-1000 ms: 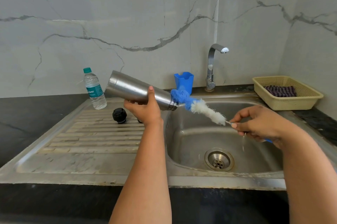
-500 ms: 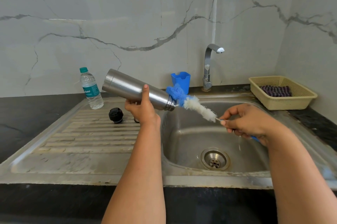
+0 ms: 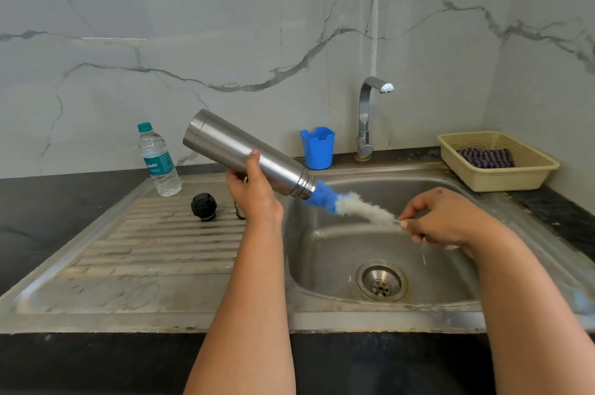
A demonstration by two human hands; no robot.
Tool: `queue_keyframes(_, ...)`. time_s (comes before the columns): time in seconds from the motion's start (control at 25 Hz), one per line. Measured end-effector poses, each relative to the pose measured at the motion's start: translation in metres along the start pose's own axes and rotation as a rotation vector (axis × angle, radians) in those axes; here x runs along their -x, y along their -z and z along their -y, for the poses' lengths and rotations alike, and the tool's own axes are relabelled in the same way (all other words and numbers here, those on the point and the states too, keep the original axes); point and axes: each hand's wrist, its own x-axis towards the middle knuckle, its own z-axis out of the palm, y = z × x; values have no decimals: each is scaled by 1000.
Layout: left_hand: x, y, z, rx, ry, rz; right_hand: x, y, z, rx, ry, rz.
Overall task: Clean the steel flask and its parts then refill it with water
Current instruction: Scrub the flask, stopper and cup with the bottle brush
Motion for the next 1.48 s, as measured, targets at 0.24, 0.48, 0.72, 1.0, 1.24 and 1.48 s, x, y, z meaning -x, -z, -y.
queue_keyframes(0.24, -2, 6, -1, -73, 68, 35, 7, 18, -10, -417, -6, -76)
queue_keyframes(0.48, -5, 13, 2, -32, 13, -31, 13, 22, -12, -400, -6, 70)
queue_keyframes(0.72, 0, 7, 5, -66, -56, 4, 6, 9, 0, -310, -1, 8)
queue_keyframes(1.0, 1, 6, 1, -40, -69, -20, 7, 13, -3, -351, -6, 53)
queue_keyframes(1.24, -2, 3, -3, 28, -3, -21, 8, 12, -2, -407, 10, 68)
queue_keyframes(1.48, -2, 9, 3, 61, 58, -120, 4, 0, 2, -371, -8, 71)
